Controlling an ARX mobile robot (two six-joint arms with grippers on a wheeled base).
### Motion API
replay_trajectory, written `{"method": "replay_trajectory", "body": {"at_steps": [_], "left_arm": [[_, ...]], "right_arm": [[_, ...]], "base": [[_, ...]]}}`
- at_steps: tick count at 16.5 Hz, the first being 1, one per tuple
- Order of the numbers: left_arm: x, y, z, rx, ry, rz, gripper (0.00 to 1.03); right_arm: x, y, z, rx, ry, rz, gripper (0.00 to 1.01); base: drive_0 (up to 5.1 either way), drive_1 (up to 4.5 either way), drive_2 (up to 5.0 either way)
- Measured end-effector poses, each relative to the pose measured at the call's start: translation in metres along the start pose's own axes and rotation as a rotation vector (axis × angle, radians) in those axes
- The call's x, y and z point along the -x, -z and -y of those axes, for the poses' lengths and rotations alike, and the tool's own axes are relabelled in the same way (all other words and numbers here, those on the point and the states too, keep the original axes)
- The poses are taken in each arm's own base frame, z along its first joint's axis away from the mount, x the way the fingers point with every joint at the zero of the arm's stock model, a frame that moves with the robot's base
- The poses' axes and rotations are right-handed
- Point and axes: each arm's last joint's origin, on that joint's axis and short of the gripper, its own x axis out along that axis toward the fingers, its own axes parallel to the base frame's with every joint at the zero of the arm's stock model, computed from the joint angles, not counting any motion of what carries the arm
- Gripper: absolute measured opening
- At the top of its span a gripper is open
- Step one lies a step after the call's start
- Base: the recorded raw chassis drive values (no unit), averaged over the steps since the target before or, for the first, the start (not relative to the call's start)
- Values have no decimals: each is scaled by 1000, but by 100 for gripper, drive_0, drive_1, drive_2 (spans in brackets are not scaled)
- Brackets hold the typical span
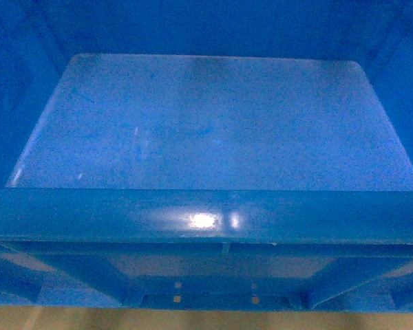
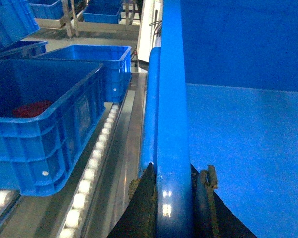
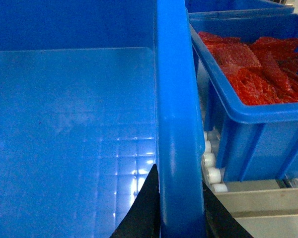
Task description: Place box next to blue box on left shelf
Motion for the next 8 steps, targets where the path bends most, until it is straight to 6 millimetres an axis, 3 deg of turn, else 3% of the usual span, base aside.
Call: {"method": "replay_trajectory", "body": {"at_steps": [8], "left_arm": [[0, 0, 0, 0, 0, 1, 9]], "right_arm": [[0, 0, 0, 0, 0, 3, 9]], "base": [[-2, 425, -429]]}}
